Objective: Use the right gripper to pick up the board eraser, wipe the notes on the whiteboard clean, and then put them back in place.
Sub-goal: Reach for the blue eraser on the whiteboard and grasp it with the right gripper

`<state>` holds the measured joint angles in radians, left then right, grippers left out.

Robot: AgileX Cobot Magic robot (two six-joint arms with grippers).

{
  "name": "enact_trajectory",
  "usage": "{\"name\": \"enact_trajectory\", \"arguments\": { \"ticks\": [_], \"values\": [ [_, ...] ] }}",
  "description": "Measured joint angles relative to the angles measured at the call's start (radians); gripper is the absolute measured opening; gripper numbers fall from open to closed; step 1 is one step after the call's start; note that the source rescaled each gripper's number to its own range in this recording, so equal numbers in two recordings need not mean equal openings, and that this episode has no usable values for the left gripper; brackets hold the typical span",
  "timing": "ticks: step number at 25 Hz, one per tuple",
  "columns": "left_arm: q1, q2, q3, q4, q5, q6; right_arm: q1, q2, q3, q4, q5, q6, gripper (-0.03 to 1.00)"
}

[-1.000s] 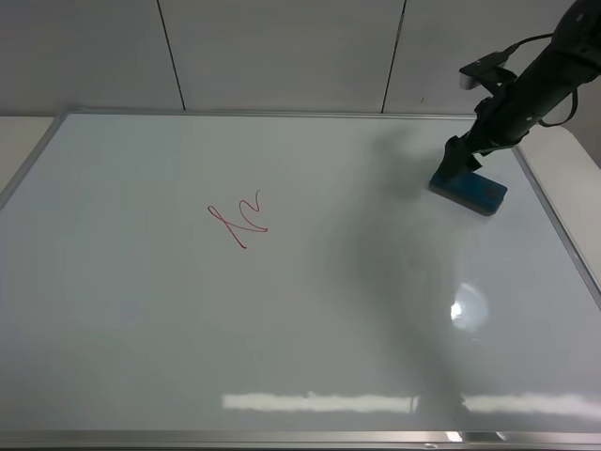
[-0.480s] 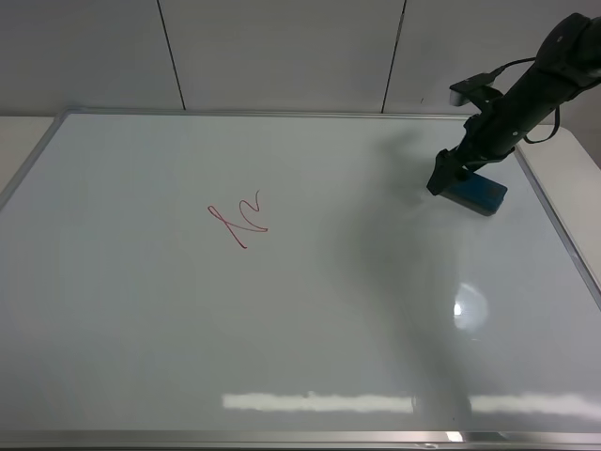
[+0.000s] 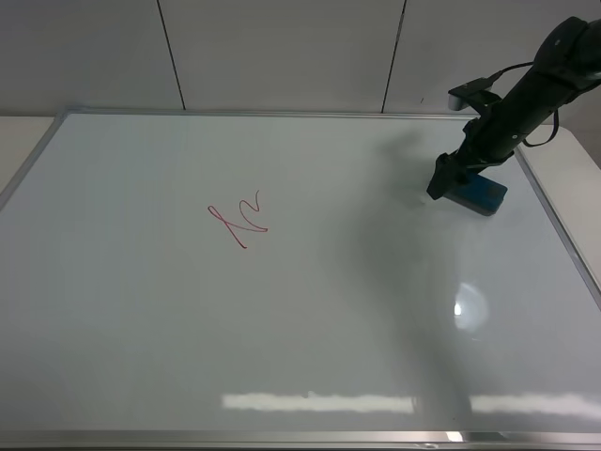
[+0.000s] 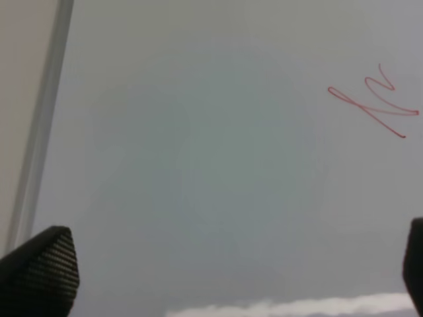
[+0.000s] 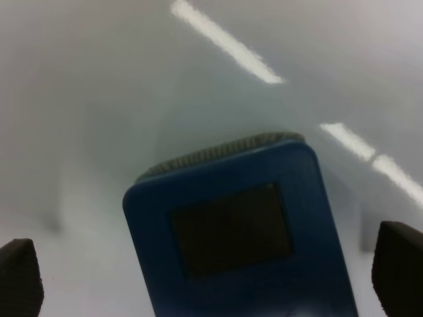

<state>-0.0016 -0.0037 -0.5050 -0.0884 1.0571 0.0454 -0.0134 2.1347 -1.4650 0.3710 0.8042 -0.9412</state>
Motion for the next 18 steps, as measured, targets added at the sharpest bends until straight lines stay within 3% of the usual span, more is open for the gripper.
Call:
{"name": "enact_trajectory", "arguments": {
  "ticks": [18],
  "values": [
    [0.000, 0.000, 0.000, 0.000, 0.000, 0.000, 0.000, 0.000, 0.000, -0.045, 0.001, 0.003, 1.00]
  ]
}}
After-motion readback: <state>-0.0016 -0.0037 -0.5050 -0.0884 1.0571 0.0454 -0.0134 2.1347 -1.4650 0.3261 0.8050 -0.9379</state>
